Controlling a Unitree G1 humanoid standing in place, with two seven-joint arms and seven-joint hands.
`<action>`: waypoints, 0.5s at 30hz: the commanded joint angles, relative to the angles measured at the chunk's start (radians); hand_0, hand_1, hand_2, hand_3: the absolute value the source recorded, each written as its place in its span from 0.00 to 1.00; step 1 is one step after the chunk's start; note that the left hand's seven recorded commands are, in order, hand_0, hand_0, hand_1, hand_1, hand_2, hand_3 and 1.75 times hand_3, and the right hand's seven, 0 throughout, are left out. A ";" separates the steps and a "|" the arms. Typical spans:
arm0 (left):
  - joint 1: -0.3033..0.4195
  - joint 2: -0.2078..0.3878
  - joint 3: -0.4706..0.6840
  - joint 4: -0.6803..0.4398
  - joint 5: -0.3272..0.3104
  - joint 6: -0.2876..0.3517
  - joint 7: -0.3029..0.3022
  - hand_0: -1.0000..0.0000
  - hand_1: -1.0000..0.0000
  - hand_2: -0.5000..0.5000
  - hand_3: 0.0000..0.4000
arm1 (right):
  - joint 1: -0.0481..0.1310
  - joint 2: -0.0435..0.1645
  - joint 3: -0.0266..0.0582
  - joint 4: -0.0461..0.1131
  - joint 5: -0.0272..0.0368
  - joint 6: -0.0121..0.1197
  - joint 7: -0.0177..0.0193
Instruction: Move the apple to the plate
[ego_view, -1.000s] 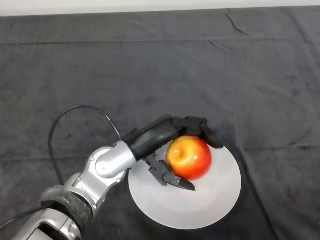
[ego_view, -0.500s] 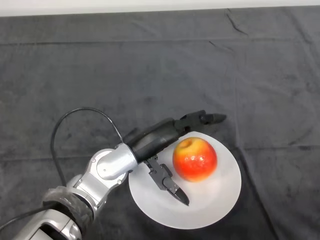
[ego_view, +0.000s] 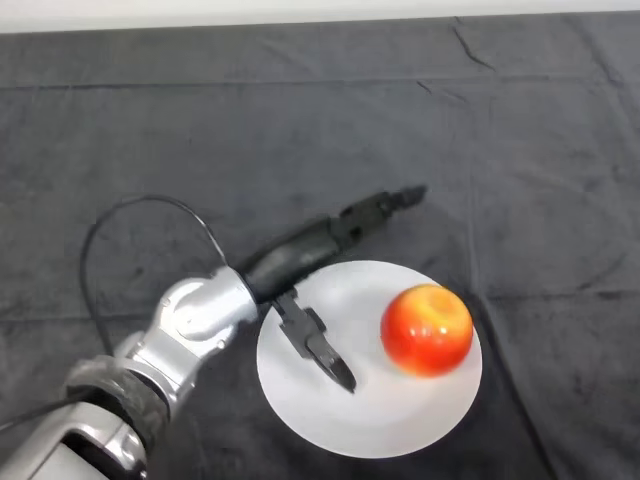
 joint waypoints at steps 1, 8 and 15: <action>-0.038 0.057 0.047 0.037 -0.034 -0.042 0.024 1.00 1.00 0.50 0.00 | 0.002 -0.032 -0.0129 -0.001 -0.0027 0.005 0.0008; 0.002 0.128 0.166 0.071 -0.078 -0.098 0.108 1.00 1.00 0.50 0.00 | 0.002 -0.033 -0.0132 -0.001 -0.0027 0.005 0.0008; 0.021 0.194 0.270 0.097 -0.116 -0.119 0.181 1.00 1.00 0.50 0.00 | 0.002 -0.033 -0.0135 -0.001 -0.0027 0.005 0.0008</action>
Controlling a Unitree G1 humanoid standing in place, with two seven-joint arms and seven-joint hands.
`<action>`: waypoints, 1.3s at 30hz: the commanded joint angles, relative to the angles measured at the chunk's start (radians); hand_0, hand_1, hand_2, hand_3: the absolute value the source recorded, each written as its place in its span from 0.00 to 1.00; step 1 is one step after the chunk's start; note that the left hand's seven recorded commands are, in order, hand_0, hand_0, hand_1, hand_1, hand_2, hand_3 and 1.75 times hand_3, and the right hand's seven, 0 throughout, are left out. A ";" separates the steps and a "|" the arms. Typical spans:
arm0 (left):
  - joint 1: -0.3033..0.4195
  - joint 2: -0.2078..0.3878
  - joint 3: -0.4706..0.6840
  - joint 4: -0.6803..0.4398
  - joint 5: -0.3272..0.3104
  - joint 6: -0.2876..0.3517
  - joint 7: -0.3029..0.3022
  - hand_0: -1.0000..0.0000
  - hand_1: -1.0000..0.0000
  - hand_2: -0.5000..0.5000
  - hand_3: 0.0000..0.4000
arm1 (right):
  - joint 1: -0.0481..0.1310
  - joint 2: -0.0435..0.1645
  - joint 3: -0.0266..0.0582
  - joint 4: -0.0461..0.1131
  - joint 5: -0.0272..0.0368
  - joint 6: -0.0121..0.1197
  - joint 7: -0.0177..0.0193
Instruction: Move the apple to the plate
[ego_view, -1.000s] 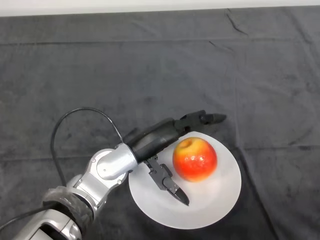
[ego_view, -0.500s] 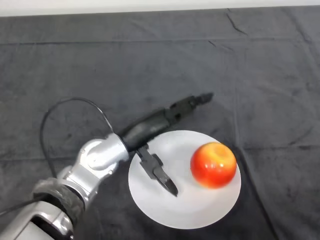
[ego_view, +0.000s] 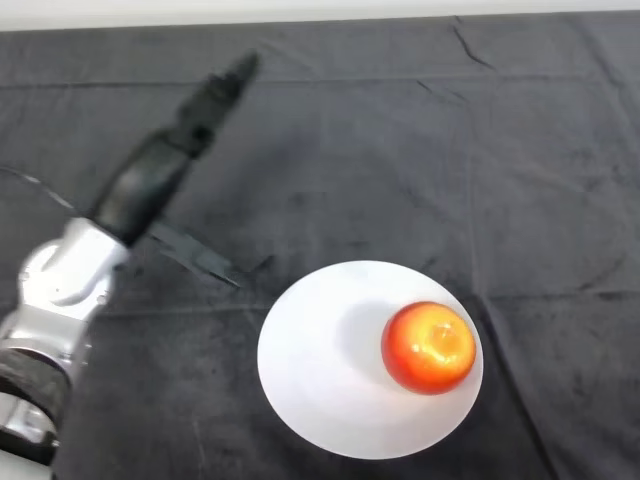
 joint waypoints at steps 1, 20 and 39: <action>0.020 0.073 0.052 0.048 -0.028 -0.029 0.031 1.00 1.00 0.50 0.00 | 0.002 -0.033 -0.0135 -0.001 -0.0029 0.005 0.0006; 0.079 0.212 0.281 0.132 -0.079 -0.097 0.246 1.00 1.00 0.50 0.00 | 0.002 -0.033 -0.0148 0.000 -0.0029 0.006 0.0007; 0.120 0.281 0.413 0.189 -0.092 -0.103 0.400 1.00 1.00 0.50 0.00 | 0.002 -0.034 -0.0165 0.002 -0.0030 0.007 0.0006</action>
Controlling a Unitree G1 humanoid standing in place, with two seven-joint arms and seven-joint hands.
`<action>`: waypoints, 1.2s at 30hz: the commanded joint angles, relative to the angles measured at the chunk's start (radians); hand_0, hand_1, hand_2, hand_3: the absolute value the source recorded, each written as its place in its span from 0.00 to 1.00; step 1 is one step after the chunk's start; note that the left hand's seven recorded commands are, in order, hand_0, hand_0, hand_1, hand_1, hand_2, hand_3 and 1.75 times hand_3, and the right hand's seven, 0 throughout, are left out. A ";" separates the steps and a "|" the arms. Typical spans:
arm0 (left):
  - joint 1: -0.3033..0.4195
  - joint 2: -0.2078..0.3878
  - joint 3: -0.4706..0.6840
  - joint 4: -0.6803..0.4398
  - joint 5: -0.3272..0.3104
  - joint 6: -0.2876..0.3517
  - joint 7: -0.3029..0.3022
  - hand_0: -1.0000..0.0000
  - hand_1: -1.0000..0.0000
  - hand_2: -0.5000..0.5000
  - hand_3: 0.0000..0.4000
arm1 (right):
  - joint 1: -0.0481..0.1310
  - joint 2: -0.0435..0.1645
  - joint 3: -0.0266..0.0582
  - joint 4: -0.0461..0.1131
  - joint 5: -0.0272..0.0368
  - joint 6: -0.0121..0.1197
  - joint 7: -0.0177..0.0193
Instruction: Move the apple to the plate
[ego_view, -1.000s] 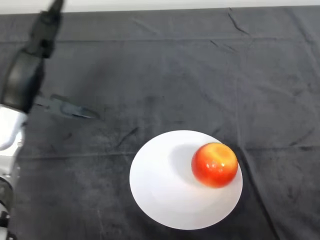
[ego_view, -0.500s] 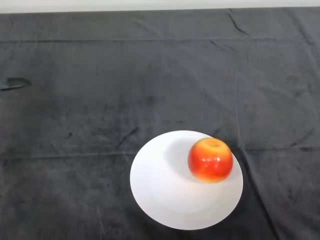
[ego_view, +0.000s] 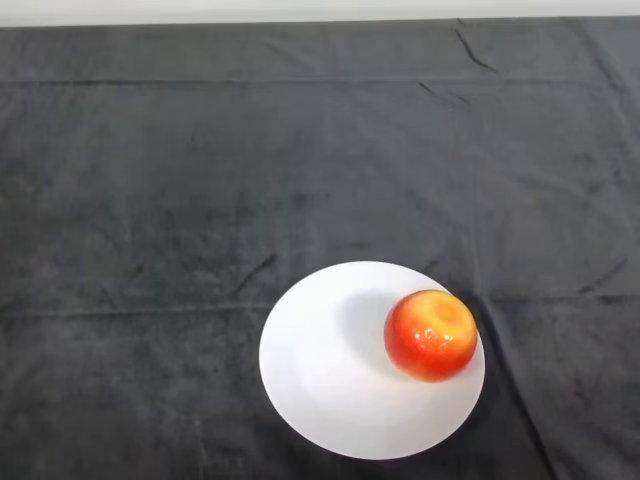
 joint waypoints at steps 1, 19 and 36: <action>0.027 0.057 0.025 0.042 0.001 -0.018 0.013 1.00 1.00 0.50 0.00 | 0.002 -0.034 -0.0165 0.002 -0.0029 0.007 0.0007; 0.041 0.057 0.076 0.039 0.000 0.007 0.023 1.00 1.00 0.50 0.00 | 0.002 -0.035 -0.0177 0.003 -0.0034 0.007 0.0006; 0.047 0.049 0.101 0.040 0.018 0.024 0.027 1.00 1.00 0.50 0.00 | 0.002 -0.035 -0.0183 0.003 -0.0038 0.007 0.0005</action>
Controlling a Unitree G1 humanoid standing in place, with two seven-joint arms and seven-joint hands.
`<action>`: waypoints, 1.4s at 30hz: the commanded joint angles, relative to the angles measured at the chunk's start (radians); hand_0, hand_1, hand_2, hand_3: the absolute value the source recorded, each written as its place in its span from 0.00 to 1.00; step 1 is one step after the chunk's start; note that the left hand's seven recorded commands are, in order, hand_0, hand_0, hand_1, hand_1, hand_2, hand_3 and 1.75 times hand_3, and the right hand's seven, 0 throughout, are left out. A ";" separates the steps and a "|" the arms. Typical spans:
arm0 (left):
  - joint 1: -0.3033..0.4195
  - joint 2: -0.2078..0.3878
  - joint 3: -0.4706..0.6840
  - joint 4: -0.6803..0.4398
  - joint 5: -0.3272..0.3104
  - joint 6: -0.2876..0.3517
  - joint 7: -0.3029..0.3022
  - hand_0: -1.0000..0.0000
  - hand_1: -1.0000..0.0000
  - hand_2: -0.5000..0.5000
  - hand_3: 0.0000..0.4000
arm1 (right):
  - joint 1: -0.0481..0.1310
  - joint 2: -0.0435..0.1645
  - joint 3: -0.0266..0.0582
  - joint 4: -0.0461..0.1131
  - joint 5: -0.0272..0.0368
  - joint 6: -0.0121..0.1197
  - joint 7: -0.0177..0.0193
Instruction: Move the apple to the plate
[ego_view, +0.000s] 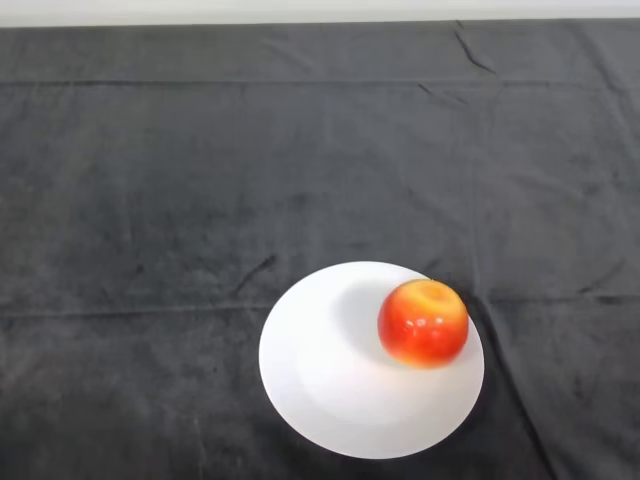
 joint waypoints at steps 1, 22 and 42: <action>0.014 0.042 0.020 0.039 0.018 0.008 0.004 1.00 1.00 0.50 0.00 | 0.002 -0.035 -0.0183 0.003 -0.0038 0.007 0.0004; 0.017 0.034 0.037 0.032 0.044 0.022 -0.001 1.00 1.00 0.50 0.00 | 0.002 -0.035 -0.0187 0.003 -0.0043 0.007 0.0004; 0.017 0.026 0.053 0.028 0.066 0.027 -0.001 1.00 1.00 0.50 0.00 | 0.002 -0.035 -0.0188 0.002 -0.0045 0.007 0.0003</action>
